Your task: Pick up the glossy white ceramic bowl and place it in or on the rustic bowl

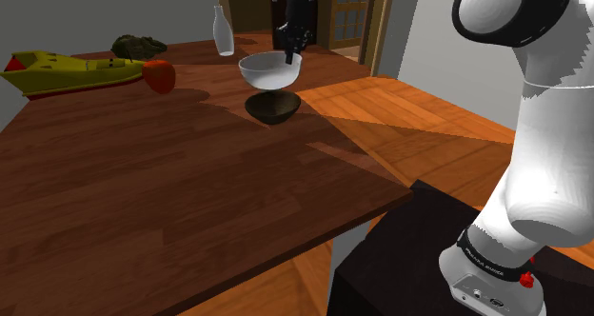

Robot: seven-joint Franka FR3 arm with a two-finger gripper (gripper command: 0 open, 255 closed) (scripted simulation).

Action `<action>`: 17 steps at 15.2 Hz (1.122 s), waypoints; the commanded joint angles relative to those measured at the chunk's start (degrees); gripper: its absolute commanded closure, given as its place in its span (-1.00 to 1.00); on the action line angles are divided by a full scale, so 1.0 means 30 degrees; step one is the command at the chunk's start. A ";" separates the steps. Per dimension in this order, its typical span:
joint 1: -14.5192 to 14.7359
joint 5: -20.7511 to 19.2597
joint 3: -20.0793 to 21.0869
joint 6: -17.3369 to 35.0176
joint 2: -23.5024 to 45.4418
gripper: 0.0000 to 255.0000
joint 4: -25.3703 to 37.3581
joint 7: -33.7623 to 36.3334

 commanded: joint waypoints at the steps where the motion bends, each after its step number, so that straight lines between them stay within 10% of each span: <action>1: 0.0050 -0.0009 0.0004 0.0563 -0.0110 1.00 -0.0658 -0.0119; 16: 0.0222 0.0000 0.0032 0.2748 -0.0413 1.00 -0.3192 -0.0583; 17: 0.0222 0.0000 0.0032 0.2751 -0.0415 -1.00 -0.3196 -0.0583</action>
